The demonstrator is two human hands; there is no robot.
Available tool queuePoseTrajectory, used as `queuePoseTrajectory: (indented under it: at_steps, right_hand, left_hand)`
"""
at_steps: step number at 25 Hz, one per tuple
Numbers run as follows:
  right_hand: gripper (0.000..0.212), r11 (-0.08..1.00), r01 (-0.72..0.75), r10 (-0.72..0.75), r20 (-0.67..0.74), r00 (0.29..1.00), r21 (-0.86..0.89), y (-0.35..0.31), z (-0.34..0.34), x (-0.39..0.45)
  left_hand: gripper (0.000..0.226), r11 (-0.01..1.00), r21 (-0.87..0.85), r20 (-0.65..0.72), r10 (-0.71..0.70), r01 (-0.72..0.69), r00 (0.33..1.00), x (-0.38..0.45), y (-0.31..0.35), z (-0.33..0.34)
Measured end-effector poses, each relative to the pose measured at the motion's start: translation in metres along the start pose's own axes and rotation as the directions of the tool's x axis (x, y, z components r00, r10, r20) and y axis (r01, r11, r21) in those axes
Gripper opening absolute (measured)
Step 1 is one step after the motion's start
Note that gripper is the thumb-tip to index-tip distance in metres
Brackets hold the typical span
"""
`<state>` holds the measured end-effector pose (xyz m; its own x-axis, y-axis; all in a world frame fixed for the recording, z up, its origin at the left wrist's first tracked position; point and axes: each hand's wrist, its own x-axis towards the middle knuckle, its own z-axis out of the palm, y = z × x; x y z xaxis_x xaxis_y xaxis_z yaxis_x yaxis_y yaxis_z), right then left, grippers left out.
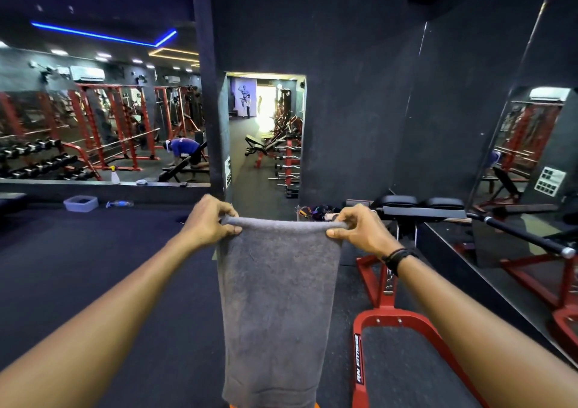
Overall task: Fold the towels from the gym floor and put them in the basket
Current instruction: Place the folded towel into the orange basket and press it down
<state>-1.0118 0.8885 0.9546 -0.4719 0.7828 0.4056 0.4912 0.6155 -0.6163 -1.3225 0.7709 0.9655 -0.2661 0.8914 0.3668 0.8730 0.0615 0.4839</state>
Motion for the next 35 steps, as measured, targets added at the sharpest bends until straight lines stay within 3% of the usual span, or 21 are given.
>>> queuePoseTrajectory:
  at_steps: [2, 4, 5, 6, 7, 8, 9, 11, 12, 14, 16, 18, 19, 22, 24, 26, 28, 30, 32, 35]
  right_hand:
    - [0.027, 0.999, -0.043, 0.043, 0.181, 0.983, -0.001, 0.004, 0.003, -0.006]
    - [0.026, 0.998, -0.067, 0.066, 0.392, 0.918, -0.010, -0.003, -0.009, -0.006]
    - [0.023, 0.998, -0.049, 0.027, 0.389, 0.921, 0.044, -0.014, -0.020, 0.000]
    - [0.019, 0.986, -0.024, -0.027, 0.300, 0.954, 0.167, -0.027, -0.034, 0.009]
    - [0.017, 0.939, -0.028, -0.042, 0.194, 0.980, 0.344, -0.038, -0.048, 0.016]
    - [0.024, 0.858, -0.066, -0.029, 0.177, 0.984, 0.509, -0.042, -0.057, 0.022]
    - [0.039, 0.798, -0.146, -0.015, 0.262, 0.965, 0.584, -0.042, -0.057, 0.022]
    - [0.068, 0.810, -0.297, 0.049, 0.447, 0.893, 0.506, -0.018, -0.030, 0.004]
    - [0.079, 0.812, -0.350, 0.097, 0.482, 0.871, 0.468, -0.005, -0.011, -0.011]
    - [0.089, 0.777, -0.430, 0.195, 0.475, 0.858, 0.459, 0.012, 0.012, -0.027]
    - [0.078, 0.694, -0.454, 0.239, 0.416, 0.878, 0.559, 0.018, 0.019, -0.031]
    - [0.067, 0.600, -0.436, 0.246, 0.364, 0.898, 0.670, 0.014, 0.017, -0.030]
    - [0.071, 0.554, -0.425, 0.239, 0.353, 0.905, 0.716, 0.013, 0.018, -0.029]
    - [0.089, 0.496, -0.404, 0.244, 0.323, 0.914, 0.769, 0.020, 0.026, -0.031]
    - [0.110, 0.486, -0.374, 0.241, 0.290, 0.926, 0.790, 0.024, 0.029, -0.033]
    - [0.122, 0.595, -0.359, 0.199, 0.301, 0.933, 0.720, 0.022, 0.032, -0.035]
    - [0.126, 0.637, -0.323, 0.218, 0.239, 0.946, 0.700, 0.024, 0.039, -0.036]
    - [0.131, 0.582, -0.330, 0.270, 0.205, 0.941, 0.743, 0.026, 0.042, -0.035]
    - [0.123, 0.646, -0.336, 0.244, 0.232, 0.942, 0.686, 0.022, 0.040, -0.035]
    - [0.111, 0.680, -0.292, 0.184, 0.229, 0.956, 0.672, 0.019, 0.032, -0.037]
  left_hand:
    - [0.014, 0.999, -0.011, 0.257, -0.047, 0.051, 0.965, -0.006, -0.003, 0.004]
    - [0.013, 0.997, -0.025, 0.515, -0.055, 0.079, 0.856, -0.005, 0.005, -0.006]
    - [0.012, 0.992, -0.098, 0.503, -0.015, 0.074, 0.864, 0.000, 0.014, -0.017]
    - [0.009, 0.970, -0.233, 0.378, 0.030, 0.064, 0.925, 0.006, 0.023, -0.028]
    - [0.013, 0.902, -0.426, 0.220, 0.029, 0.069, 0.975, 0.009, 0.034, -0.041]
    - [0.028, 0.784, -0.615, 0.138, 0.003, 0.084, 0.990, 0.013, 0.039, -0.046]
    - [0.048, 0.707, -0.694, 0.184, -0.009, 0.136, 0.983, 0.008, 0.042, -0.045]
    - [0.079, 0.738, -0.611, 0.385, -0.040, 0.287, 0.922, -0.020, 0.032, -0.015]
    - [0.081, 0.758, -0.539, 0.451, -0.108, 0.367, 0.886, -0.035, 0.021, 0.007]
    - [0.060, 0.681, -0.533, 0.485, -0.241, 0.502, 0.841, -0.048, 0.010, 0.033]
    - [0.035, 0.567, -0.615, 0.470, -0.294, 0.548, 0.832, -0.050, 0.005, 0.039]
    - [0.025, 0.411, -0.734, 0.464, -0.278, 0.540, 0.841, -0.046, 0.004, 0.034]
    - [0.029, 0.394, -0.757, 0.465, -0.234, 0.521, 0.854, -0.046, 0.003, 0.034]
    - [0.055, 0.584, -0.672, 0.436, -0.185, 0.455, 0.881, -0.054, 0.002, 0.039]
    - [0.071, 0.541, -0.722, 0.333, -0.275, 0.432, 0.902, -0.056, 0.001, 0.042]
    - [0.098, 0.489, -0.775, 0.317, -0.247, 0.400, 0.916, -0.055, -0.001, 0.042]
    - [0.111, 0.515, -0.775, 0.308, -0.198, 0.366, 0.930, -0.054, -0.007, 0.043]
    - [0.104, 0.547, -0.757, 0.312, -0.181, 0.359, 0.933, -0.056, -0.007, 0.044]
    - [0.088, 0.619, -0.705, 0.310, -0.172, 0.347, 0.935, -0.059, -0.004, 0.049]
    - [0.062, 0.631, -0.714, 0.216, -0.216, 0.304, 0.952, -0.059, -0.003, 0.055]
